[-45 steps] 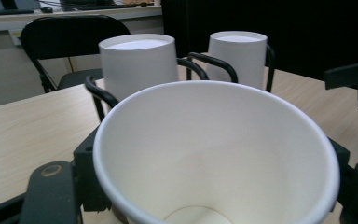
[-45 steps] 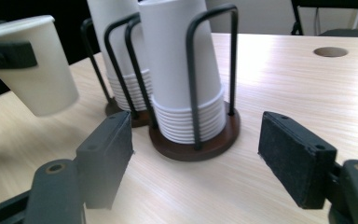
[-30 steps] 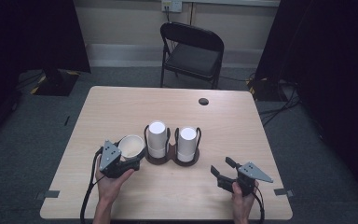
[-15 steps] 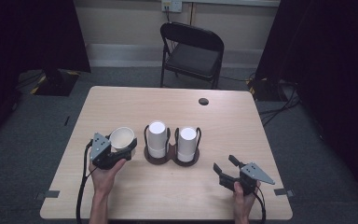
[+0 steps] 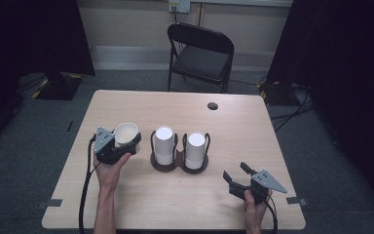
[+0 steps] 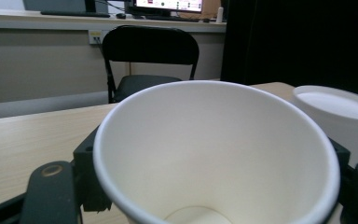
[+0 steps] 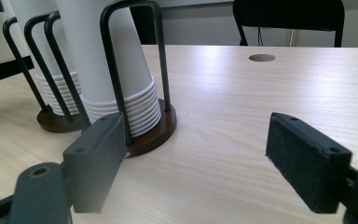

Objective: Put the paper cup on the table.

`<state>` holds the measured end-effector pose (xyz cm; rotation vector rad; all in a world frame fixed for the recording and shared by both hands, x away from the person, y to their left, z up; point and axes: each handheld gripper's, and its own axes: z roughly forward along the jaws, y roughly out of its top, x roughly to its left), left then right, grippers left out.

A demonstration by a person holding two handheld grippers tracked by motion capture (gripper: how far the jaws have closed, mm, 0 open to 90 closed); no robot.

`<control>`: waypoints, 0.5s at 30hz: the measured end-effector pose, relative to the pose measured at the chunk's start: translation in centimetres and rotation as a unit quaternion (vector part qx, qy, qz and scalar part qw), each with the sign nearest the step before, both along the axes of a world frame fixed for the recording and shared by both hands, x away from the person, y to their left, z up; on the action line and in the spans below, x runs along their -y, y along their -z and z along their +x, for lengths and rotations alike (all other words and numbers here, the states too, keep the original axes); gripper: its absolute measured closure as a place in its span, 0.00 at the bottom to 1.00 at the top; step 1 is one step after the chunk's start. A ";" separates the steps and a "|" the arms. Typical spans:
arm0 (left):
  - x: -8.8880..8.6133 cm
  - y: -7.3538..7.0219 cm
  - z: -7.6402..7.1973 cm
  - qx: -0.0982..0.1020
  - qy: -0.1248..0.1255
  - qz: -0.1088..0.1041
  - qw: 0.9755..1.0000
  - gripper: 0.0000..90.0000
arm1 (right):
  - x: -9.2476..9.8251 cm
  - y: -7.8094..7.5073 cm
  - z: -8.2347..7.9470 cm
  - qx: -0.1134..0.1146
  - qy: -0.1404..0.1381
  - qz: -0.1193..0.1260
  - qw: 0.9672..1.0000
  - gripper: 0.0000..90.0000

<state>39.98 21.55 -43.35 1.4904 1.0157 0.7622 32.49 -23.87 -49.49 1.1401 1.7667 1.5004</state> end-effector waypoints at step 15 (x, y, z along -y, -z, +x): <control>0.2 4.1 3.3 -0.048 -0.016 0.029 0.998 0.25 | -0.1 0.0 -0.1 0.005 0.004 -0.004 1.000 0.20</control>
